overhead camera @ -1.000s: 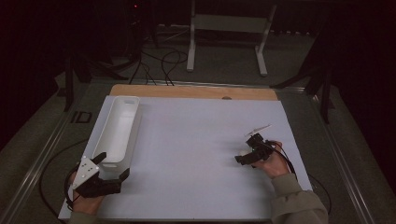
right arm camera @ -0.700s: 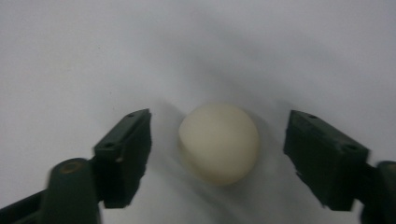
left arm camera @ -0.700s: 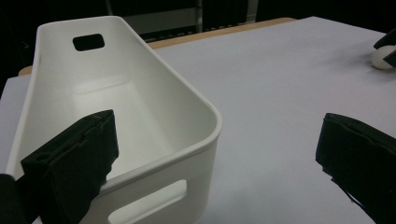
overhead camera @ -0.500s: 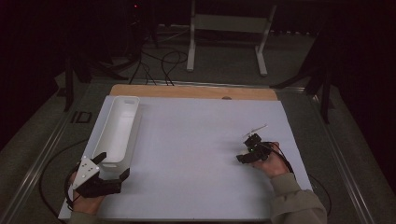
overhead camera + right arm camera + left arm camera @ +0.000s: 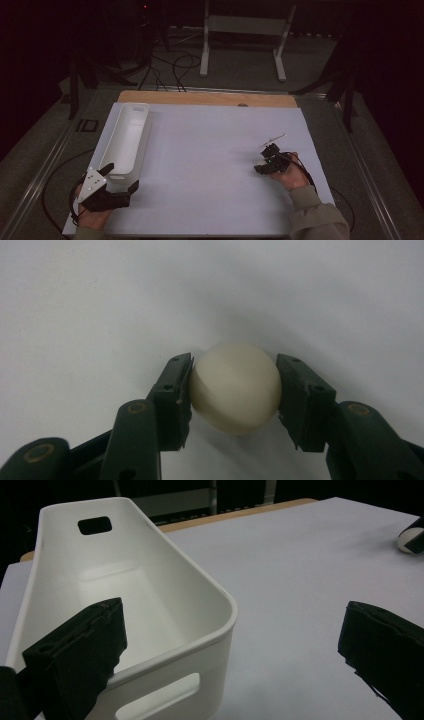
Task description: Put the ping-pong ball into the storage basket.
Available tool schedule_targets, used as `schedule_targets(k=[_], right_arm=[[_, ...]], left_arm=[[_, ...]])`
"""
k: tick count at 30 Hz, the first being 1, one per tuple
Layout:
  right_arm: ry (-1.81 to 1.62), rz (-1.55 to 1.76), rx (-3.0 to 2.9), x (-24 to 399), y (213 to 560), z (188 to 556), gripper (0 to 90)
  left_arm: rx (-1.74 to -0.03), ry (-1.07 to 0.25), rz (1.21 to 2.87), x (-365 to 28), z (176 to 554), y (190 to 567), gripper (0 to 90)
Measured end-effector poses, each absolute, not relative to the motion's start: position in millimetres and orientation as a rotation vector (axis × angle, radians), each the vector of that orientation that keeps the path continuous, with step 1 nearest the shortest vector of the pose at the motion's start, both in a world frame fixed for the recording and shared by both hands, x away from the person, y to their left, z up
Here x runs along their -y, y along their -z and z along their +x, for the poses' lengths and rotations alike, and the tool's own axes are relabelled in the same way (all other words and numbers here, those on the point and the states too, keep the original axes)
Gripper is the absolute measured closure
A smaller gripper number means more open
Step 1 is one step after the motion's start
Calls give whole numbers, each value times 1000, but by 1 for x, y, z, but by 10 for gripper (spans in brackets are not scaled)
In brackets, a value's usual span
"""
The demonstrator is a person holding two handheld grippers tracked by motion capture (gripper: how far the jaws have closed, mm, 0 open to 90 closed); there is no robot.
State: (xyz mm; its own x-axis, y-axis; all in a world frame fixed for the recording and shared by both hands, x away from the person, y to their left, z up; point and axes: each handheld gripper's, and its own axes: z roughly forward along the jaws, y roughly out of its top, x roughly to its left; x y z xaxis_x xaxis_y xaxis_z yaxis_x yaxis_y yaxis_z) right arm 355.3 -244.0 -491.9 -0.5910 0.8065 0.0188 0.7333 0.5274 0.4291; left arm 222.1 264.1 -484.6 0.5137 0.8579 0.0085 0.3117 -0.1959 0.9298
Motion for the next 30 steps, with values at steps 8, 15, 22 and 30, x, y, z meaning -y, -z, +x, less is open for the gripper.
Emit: schedule_targets(k=[8, 15, 22, 30], right_arm=[[-582, 1304, -2584, 243, 492, 354, 502], [-555, 1289, -2580, 244, 491, 353, 503], [-556, 1280, -2577, 245, 489, 351, 503], [-569, 1272, -2575, 244, 484, 348, 504]], left_arm=[[-986, -683, 1755, -264, 222, 485, 0], [-986, -684, 1755, -264, 222, 485, 0], [-986, -685, 1755, -264, 222, 485, 0], [-986, -685, 1756, -264, 222, 485, 0]])
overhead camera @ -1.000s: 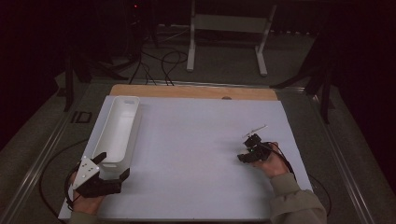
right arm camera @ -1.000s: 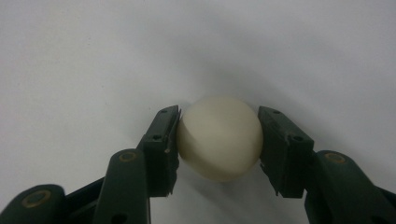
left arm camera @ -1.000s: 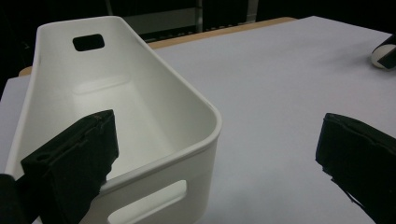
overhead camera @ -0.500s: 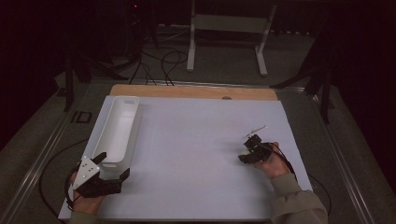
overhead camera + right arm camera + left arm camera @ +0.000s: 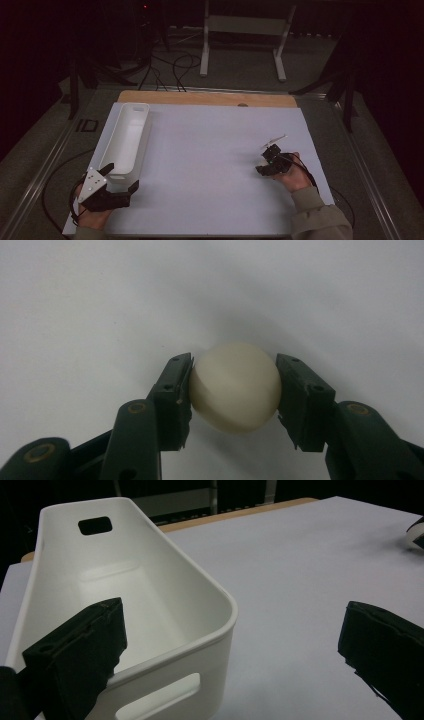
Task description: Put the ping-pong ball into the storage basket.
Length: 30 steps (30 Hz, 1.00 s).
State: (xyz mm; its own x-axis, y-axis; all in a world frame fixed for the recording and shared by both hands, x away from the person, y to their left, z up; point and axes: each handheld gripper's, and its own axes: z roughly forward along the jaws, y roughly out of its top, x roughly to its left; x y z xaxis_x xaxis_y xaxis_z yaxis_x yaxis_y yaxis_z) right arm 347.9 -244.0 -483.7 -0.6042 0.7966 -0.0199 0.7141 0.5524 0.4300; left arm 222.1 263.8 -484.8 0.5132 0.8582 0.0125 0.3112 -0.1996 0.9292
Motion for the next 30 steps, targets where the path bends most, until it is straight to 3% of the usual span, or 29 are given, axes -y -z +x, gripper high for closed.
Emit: schedule_targets(k=[30], right_arm=[[-670, 1178, -2589, 230, 457, 338, 504]], left_arm=[[-986, -689, 1759, -264, 222, 485, 0]])
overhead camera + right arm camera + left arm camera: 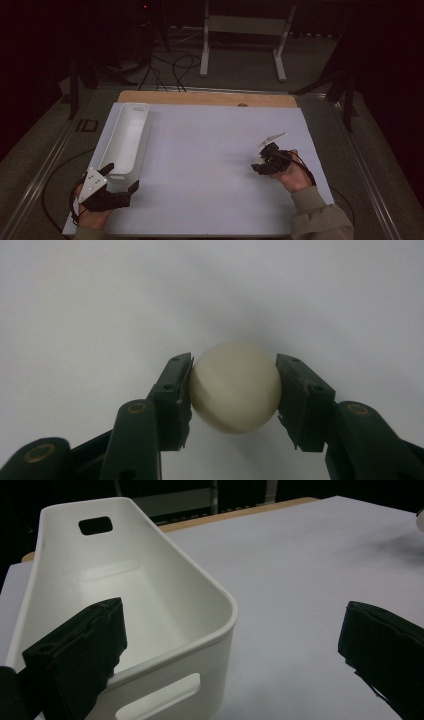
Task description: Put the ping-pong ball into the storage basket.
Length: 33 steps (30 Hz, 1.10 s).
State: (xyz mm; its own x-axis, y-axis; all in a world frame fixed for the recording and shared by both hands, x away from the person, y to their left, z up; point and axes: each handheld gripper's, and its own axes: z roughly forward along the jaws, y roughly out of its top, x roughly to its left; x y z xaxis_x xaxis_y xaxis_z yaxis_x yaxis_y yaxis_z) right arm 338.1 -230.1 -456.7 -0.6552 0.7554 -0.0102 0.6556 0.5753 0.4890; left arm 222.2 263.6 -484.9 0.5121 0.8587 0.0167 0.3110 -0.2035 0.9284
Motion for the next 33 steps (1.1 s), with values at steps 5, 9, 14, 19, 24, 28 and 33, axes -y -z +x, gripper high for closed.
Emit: schedule_targets(k=[5, 9, 14, 19, 24, 28, 33], right_arm=[[-687, 1161, -2591, 227, 452, 336, 504], [-697, 1132, -2594, 224, 448, 335, 504], [-719, 1113, -2599, 219, 443, 333, 504], [-740, 1085, -2603, 212, 436, 331, 504], [-761, 1082, -2615, 209, 432, 332, 504], [-767, 1073, -2626, 208, 430, 332, 505], [-775, 1064, -2630, 205, 427, 333, 505]], left_arm=[[-986, -688, 1758, -264, 222, 485, 0], [-986, -688, 1759, -264, 222, 485, 0], [-986, -690, 1759, -264, 222, 485, 0], [-986, -690, 1759, -264, 222, 485, 0], [-986, -689, 1759, -264, 222, 485, 0], [-986, -688, 1759, -264, 222, 485, 0], [-986, -689, 1759, -264, 222, 485, 0]])
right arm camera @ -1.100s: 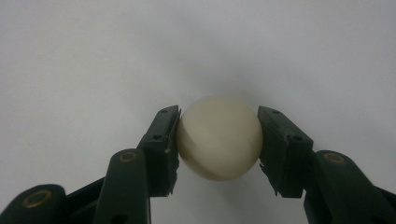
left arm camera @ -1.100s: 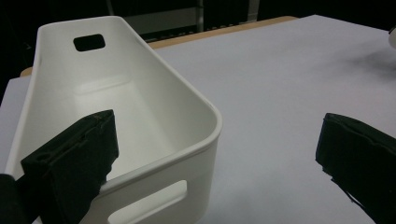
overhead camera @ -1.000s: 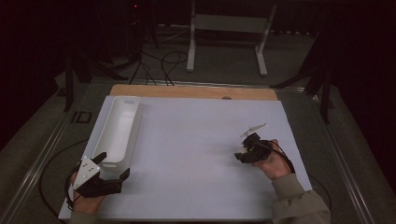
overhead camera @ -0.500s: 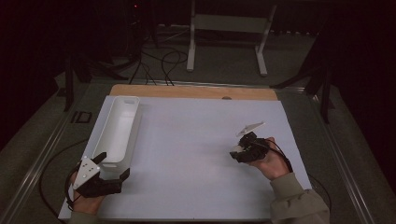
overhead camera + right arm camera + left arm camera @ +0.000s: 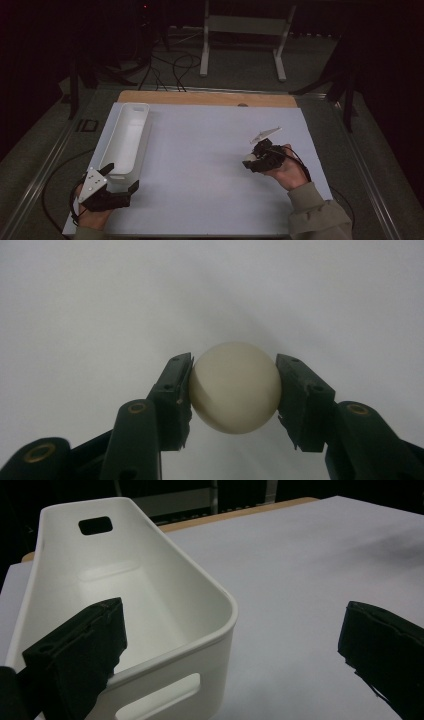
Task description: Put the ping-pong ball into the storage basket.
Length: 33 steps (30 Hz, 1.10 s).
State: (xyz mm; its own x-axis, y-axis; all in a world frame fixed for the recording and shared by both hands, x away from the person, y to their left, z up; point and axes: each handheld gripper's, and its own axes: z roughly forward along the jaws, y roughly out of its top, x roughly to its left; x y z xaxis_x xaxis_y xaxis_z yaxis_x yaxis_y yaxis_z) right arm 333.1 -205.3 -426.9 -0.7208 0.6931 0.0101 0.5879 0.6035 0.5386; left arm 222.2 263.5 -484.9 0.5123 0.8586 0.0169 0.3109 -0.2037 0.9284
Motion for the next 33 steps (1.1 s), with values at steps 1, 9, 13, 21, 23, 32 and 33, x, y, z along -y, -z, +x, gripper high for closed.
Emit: schedule_targets(k=[1, 9, 13, 21, 23, 32, 33], right_arm=[[-780, 1058, -2632, 204, 425, 334, 505], [-797, 1038, -2634, 198, 416, 335, 505], [-803, 1029, -2638, 196, 412, 336, 505], [-812, 1004, -2647, 189, 407, 337, 505], [-813, 997, -2648, 188, 406, 337, 505], [-829, 985, -2663, 178, 398, 341, 505], [-831, 984, -2666, 177, 397, 341, 505]], left_arm=[[-986, -689, 1760, -264, 222, 485, 0], [-985, -688, 1758, -264, 222, 485, 0], [-985, -687, 1758, -264, 222, 485, 0], [-985, -689, 1760, -264, 222, 485, 0], [-985, -689, 1760, -264, 222, 485, 0], [-984, -688, 1760, -264, 222, 485, 0], [-984, -688, 1760, -264, 222, 485, 0]])
